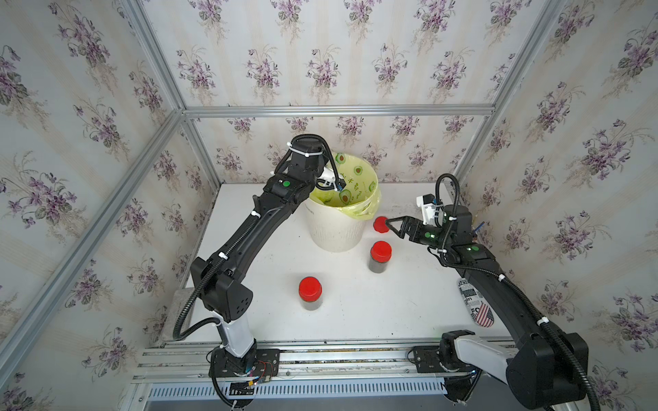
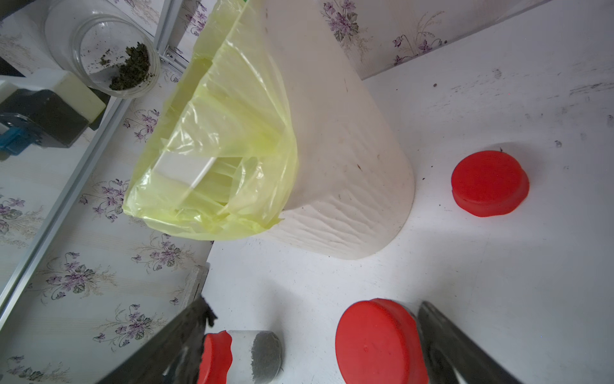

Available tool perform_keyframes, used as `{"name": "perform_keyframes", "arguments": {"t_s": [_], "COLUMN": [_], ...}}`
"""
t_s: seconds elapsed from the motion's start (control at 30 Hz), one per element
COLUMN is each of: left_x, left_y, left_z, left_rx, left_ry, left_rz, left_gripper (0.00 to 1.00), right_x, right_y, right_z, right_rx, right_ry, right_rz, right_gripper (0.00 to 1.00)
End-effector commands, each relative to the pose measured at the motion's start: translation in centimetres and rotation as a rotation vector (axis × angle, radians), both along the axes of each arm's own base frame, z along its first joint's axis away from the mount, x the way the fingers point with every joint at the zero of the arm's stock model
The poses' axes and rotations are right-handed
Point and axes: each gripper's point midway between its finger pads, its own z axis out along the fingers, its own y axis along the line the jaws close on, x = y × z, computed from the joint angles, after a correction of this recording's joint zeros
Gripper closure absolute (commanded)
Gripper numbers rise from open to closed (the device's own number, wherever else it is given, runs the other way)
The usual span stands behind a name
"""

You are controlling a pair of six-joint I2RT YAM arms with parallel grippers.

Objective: Empty moldy tea leaves from jars
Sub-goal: Pour the moldy tea leaves from the jar into the trash bin.

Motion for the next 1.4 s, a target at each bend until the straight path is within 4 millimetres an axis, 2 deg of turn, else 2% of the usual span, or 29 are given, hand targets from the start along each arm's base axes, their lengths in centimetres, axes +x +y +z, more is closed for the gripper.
{"name": "perform_keyframes", "arguments": {"t_s": [0.0,0.1,0.33,0.37,0.5,0.57,0.67,0.77,1.0,1.03,1.23,1.37], "left_x": [0.0,0.4,0.5,0.4,0.5,0.7,0.5,-0.1,-0.8,-0.8,-0.7,-0.7], "left_y": [0.3,-0.5,-1.6,-1.7,-1.5,-1.4,-1.5,-1.2,0.0,0.1,-0.7,-0.8], "left_z": [-0.4,-0.2,3.0,3.0,0.4,0.0,1.5,1.8,-1.4,-1.5,1.2,0.4], "left_rx": [0.222,0.206,0.190,0.188,0.205,0.205,0.201,0.213,0.230,0.234,0.237,0.257], "left_ry": [-0.002,-0.037,-0.117,-0.117,-0.062,-0.051,-0.063,-0.041,0.064,0.066,0.003,0.013], "left_rz": [-0.043,-0.059,-0.084,-0.085,-0.076,-0.072,-0.077,-0.076,-0.030,-0.027,-0.060,-0.069], "left_gripper": [0.46,0.47,0.46,0.46,0.46,0.46,0.46,0.46,0.46,0.46,0.46,0.46], "right_x": [0.2,0.2,0.3,0.3,0.4,0.3,0.2,0.1,0.1,0.1,0.0,0.1], "right_y": [0.4,0.5,0.6,0.6,0.6,0.6,0.6,0.6,0.8,0.8,0.9,1.0], "right_z": [0.2,0.0,-0.1,-0.1,0.1,0.2,0.2,0.1,0.2,0.2,0.3,0.4], "right_rx": [0.023,0.034,0.037,0.037,0.039,0.043,0.042,0.042,0.050,0.052,0.056,0.059], "right_ry": [-0.015,-0.012,-0.011,-0.011,-0.017,-0.016,-0.016,-0.012,-0.011,-0.012,-0.012,-0.010], "right_rz": [0.016,0.022,0.023,0.024,0.025,0.026,0.026,0.028,0.037,0.038,0.040,0.043], "right_gripper": [0.05,0.04,0.04,0.05,0.05,0.04,0.05,0.04,0.04,0.04,0.05,0.05]}}
